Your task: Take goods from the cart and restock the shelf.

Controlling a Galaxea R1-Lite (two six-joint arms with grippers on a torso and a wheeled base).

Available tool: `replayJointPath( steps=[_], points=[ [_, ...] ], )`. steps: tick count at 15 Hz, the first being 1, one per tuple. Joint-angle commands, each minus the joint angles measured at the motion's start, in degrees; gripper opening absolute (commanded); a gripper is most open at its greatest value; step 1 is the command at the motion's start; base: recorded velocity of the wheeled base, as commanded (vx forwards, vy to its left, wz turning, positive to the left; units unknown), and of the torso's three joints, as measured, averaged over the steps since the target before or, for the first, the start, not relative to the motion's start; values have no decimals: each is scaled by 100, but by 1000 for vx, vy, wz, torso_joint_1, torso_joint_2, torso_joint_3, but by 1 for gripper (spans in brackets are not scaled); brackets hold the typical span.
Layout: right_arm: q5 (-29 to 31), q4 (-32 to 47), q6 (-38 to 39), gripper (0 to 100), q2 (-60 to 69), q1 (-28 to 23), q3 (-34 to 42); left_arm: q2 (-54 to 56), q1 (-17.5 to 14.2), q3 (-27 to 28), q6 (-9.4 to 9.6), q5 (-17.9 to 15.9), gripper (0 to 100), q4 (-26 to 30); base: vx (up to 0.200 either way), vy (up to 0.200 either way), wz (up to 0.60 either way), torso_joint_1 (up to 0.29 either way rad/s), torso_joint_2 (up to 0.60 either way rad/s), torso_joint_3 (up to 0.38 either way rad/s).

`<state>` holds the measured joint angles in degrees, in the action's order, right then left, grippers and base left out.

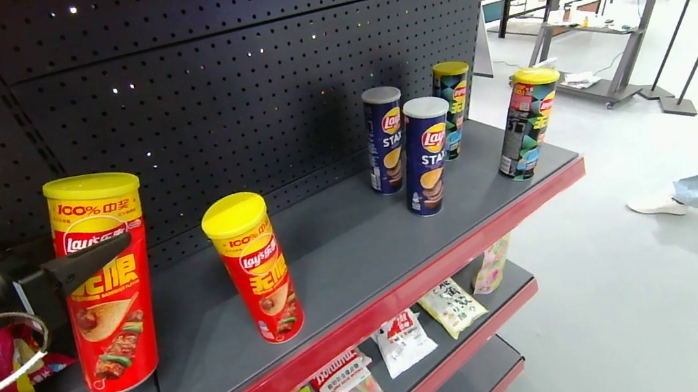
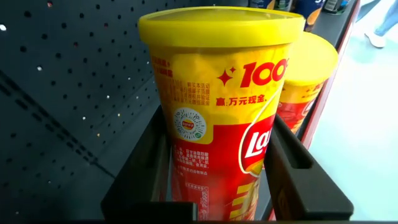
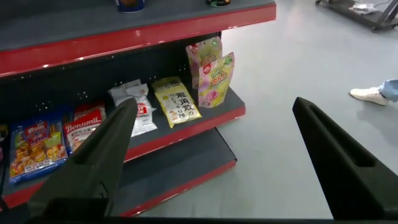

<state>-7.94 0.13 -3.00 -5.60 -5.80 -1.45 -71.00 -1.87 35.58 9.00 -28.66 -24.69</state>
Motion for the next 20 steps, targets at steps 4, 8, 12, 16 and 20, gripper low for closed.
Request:
replayJointPath(
  steps=[4, 8, 12, 16, 20],
  points=[
    [345, -13, 212, 100, -12, 9, 4, -107, 107, 54, -30, 1, 0, -63, 0, 0, 0, 0, 0, 0],
    [266, 4, 238, 100, -56, 35, 13, -169, 116, 54, -91, 1, 0, -71, 0, 0, 0, 0, 0, 0],
    [29, 4, 397, 100, 252, 677, -4, -292, 116, 63, -100, -8, 0, -300, 0, 0, 0, 0, 0, 0],
    [1224, -13, 397, 100, 560, 554, 145, -327, 204, 71, -100, -8, 0, -309, 0, 0, 0, 0, 0, 0],
    [1128, -13, 317, 100, 560, 554, 145, -468, 301, 71, -100, 1, 0, -528, 0, 0, 0, 0, 0, 0]
  ],
)
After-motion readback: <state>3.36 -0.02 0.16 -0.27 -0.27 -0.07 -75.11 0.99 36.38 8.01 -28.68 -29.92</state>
